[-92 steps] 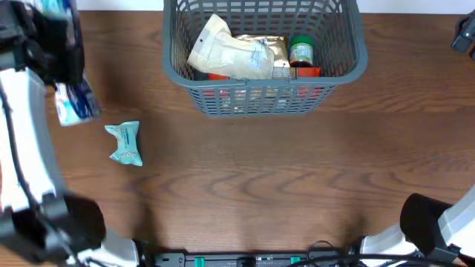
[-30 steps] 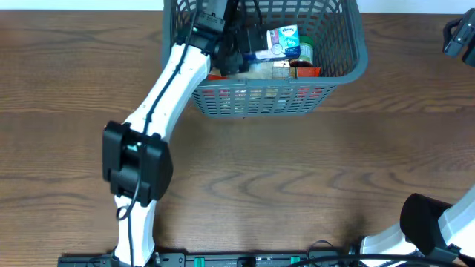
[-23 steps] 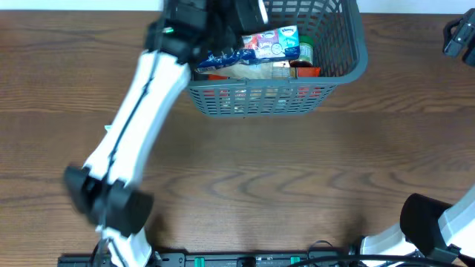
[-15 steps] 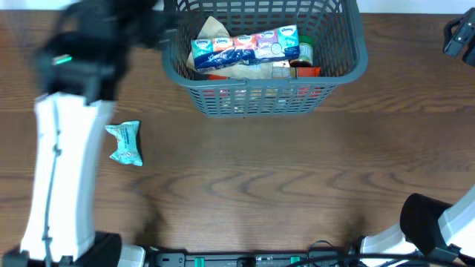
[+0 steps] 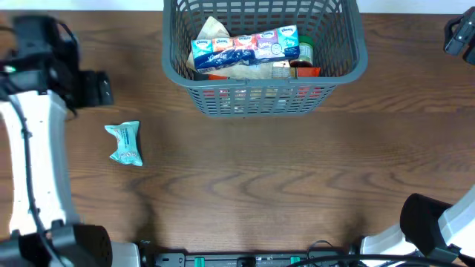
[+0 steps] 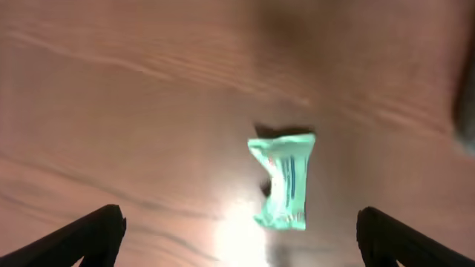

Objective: Pack container
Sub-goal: 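Lower left gripper onto the teal wipes packet and grasp it, then carry the teal wipes packet into the basket and release it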

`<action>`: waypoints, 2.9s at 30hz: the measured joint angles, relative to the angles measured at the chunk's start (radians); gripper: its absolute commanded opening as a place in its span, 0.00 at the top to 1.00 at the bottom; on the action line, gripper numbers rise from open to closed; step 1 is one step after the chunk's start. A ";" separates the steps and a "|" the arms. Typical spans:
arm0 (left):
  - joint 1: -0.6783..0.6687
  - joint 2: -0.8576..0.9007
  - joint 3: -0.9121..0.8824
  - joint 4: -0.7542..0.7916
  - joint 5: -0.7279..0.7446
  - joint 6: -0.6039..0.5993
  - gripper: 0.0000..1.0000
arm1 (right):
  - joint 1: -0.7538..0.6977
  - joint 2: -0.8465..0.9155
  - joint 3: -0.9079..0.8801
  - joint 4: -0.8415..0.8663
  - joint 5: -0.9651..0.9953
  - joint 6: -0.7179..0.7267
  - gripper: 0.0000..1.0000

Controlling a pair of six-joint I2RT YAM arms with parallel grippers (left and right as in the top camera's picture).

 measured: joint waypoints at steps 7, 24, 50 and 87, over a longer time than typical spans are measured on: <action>0.000 0.006 -0.343 0.275 0.062 -0.003 0.02 | 0.000 0.000 -0.007 -0.006 0.000 0.000 0.01; 0.000 0.160 -0.616 0.530 0.082 -0.003 0.01 | 0.001 0.000 -0.008 -0.012 -0.003 0.000 0.01; 0.000 0.058 -0.245 0.207 0.101 -0.033 0.94 | 0.001 0.000 -0.008 -0.023 -0.003 0.000 0.01; -0.657 0.434 0.422 0.516 0.103 0.997 0.94 | -0.341 0.000 -0.008 -0.065 0.005 0.275 0.01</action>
